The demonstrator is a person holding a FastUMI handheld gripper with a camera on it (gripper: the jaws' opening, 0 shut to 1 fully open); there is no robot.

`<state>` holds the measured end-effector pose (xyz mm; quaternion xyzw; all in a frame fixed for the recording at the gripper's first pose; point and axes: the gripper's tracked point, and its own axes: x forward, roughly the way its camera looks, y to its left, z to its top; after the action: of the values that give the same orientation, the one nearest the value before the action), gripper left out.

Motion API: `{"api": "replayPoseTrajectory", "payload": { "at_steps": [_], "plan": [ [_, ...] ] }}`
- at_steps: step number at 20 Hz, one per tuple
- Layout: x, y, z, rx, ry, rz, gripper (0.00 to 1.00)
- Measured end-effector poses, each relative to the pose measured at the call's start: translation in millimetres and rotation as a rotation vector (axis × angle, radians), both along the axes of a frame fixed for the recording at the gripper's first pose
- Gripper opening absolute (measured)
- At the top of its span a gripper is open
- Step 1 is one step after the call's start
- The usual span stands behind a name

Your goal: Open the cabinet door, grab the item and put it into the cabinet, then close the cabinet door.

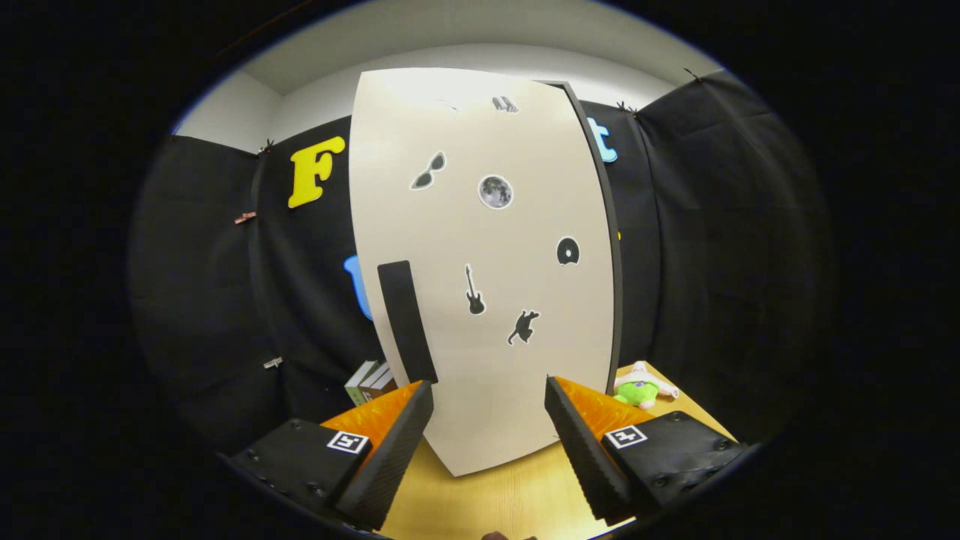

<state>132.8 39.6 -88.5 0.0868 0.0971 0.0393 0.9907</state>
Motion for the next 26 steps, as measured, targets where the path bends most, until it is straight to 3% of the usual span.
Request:
{"api": "replayPoseTrajectory", "payload": {
  "at_steps": [12,26],
  "plan": [
    [-15,-11,45,-0.073,-0.098,-0.053,0.98],
    [-29,-6,52,-0.104,-0.122,-0.024,0.98]
  ]
}}
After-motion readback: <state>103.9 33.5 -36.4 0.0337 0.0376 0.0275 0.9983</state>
